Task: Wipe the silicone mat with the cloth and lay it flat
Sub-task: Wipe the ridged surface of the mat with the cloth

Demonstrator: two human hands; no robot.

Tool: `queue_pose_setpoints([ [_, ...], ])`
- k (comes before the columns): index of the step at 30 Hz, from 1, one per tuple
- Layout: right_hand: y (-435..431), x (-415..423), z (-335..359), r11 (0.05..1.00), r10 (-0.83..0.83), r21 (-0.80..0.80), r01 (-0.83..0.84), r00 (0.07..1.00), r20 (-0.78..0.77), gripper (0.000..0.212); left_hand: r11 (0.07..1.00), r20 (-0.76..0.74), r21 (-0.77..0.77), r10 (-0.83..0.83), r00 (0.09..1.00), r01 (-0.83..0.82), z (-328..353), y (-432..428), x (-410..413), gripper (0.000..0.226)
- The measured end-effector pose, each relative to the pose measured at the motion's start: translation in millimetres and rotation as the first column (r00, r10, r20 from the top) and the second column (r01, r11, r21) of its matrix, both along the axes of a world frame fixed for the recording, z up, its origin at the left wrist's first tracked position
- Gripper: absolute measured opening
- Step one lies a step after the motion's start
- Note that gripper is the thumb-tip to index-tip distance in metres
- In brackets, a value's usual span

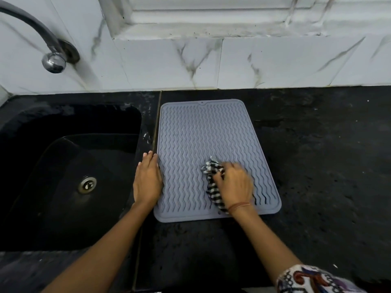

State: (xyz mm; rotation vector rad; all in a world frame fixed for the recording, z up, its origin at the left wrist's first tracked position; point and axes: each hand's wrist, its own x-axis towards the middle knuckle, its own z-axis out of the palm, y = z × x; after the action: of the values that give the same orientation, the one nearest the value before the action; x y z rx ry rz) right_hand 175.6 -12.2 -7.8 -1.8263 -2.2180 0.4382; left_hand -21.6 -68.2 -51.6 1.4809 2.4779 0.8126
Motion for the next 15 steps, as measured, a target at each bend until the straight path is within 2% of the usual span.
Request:
queue_pose_setpoints([
  [2,-21,-39,-2,0.998,0.055,-0.022,-0.057,0.995,-0.088,0.034,1.0,0.005,-0.001,0.003,1.0,-0.003,0,1,0,0.038],
  [5,-71,-95,-1,0.954,0.264,-0.103,-0.282,0.951,-0.159,0.036,0.999,0.021,-0.024,-0.02,1.0,0.021,2,0,-5,0.039],
  [8,-70,-71,3,0.935,0.329,-0.097,-0.341,0.936,-0.121,0.035,0.999,0.02,-0.027,-0.026,0.999,0.027,5,-1,-6,0.039],
  [10,-46,-29,-2,0.964,0.253,-0.063,-0.26,0.963,-0.094,0.035,0.999,0.003,-0.023,-0.023,1.0,0.023,6,-2,-5,0.038],
  [12,-16,15,-3,0.995,0.084,-0.05,-0.087,0.995,-0.048,0.035,1.0,0.001,-0.02,-0.021,1.0,0.021,5,-2,-5,0.038],
  [15,-1,38,-2,0.989,-0.145,-0.019,0.144,0.988,-0.055,0.034,1.0,0.033,-0.007,0.007,0.999,-0.007,2,1,-2,0.037],
])
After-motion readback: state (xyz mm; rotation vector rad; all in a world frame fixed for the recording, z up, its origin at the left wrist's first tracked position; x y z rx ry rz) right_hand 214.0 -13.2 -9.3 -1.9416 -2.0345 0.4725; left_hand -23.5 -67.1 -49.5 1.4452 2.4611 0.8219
